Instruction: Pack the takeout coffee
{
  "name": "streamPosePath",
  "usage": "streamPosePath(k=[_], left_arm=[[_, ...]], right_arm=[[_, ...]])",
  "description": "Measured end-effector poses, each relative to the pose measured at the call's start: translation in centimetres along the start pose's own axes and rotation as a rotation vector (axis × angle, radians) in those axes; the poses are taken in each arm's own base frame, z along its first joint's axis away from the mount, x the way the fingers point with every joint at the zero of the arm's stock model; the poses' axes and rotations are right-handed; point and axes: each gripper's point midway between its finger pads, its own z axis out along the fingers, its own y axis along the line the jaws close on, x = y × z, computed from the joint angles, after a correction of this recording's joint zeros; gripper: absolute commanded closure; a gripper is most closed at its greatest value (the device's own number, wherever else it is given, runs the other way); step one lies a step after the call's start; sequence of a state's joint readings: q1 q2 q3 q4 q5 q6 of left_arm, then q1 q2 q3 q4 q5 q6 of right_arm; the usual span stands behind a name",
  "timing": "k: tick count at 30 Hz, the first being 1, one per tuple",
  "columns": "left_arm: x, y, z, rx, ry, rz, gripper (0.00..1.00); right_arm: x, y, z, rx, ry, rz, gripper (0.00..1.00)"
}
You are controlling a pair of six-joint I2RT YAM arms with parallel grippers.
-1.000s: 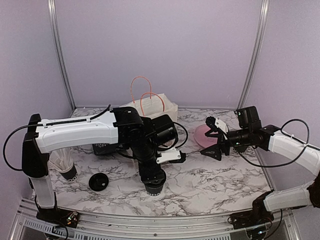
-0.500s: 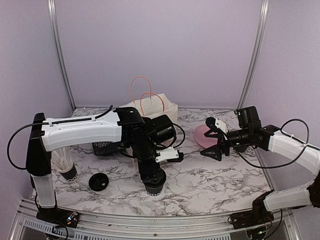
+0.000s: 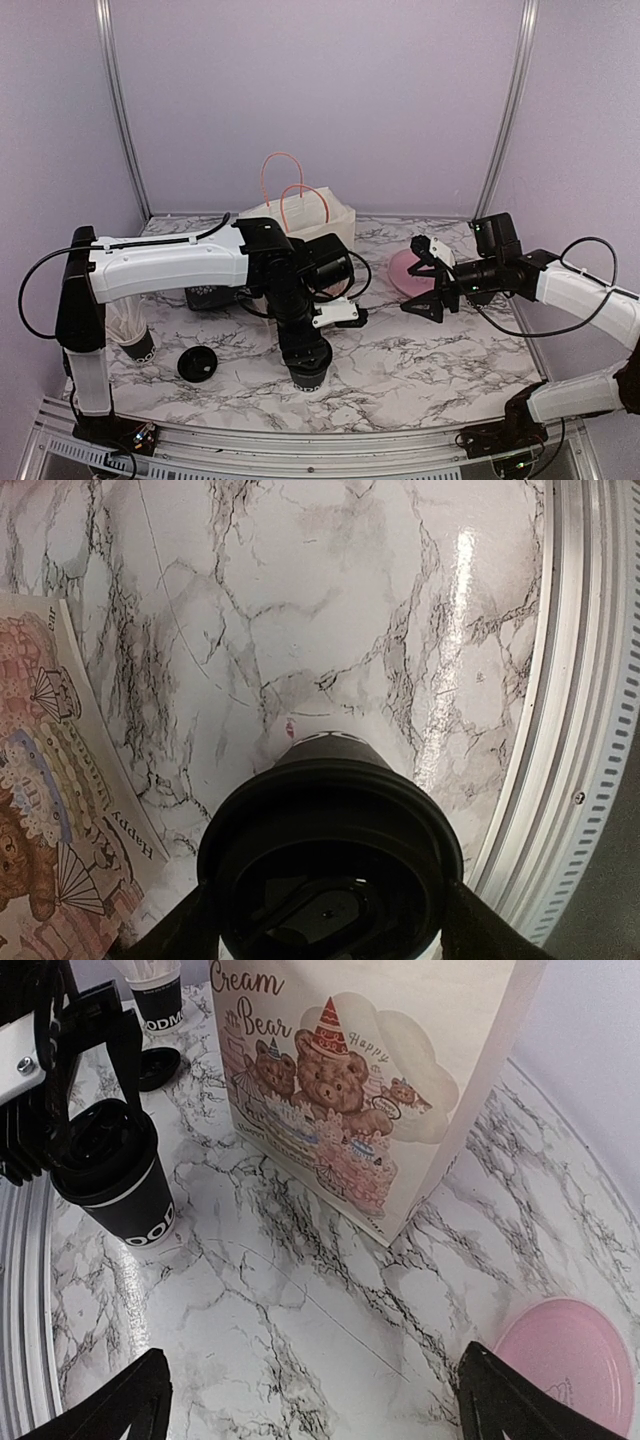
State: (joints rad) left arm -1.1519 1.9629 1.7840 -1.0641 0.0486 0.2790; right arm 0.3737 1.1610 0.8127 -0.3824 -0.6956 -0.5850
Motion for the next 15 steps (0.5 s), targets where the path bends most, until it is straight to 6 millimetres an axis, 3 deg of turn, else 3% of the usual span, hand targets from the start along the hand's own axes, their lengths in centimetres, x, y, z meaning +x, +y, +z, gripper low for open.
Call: streamPosePath(k=[12, 15], left_arm=[[0.0, 0.0, 0.1, -0.003, -0.003, -0.002, 0.25], [0.1, 0.1, 0.1, -0.007, 0.000, -0.003, 0.09]], right_arm=[[-1.7, -1.5, 1.1, -0.051, 0.008, 0.019, 0.07], [-1.4, -1.2, 1.2, -0.063, 0.019, 0.032, 0.07]])
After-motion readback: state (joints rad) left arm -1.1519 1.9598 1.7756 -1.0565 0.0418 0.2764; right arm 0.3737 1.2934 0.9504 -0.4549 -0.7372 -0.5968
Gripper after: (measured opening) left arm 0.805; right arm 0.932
